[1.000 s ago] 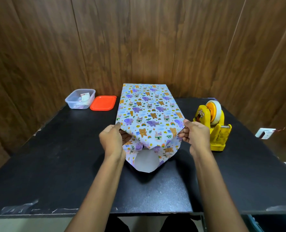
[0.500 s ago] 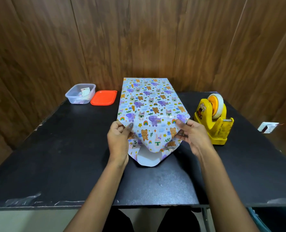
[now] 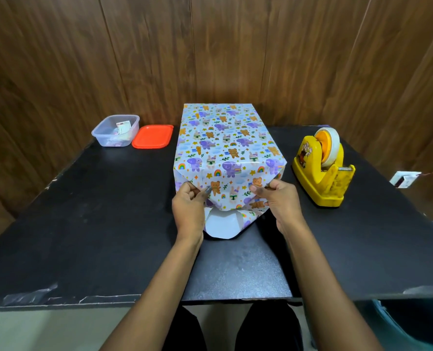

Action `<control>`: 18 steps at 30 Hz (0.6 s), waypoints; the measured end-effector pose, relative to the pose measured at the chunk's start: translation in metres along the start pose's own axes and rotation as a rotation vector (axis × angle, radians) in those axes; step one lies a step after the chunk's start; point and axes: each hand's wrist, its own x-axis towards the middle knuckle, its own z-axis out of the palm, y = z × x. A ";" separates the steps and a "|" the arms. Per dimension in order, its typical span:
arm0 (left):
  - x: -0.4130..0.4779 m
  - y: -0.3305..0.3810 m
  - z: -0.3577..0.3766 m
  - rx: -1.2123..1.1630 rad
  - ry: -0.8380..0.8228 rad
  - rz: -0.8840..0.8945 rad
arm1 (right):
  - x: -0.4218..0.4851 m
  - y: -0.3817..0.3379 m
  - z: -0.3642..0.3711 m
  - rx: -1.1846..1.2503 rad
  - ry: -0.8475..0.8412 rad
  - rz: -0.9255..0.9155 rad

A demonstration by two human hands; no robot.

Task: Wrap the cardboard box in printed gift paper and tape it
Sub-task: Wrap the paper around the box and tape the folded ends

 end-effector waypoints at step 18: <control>0.005 0.002 0.005 0.877 0.434 0.519 | 0.018 0.025 0.019 -0.273 0.201 -0.038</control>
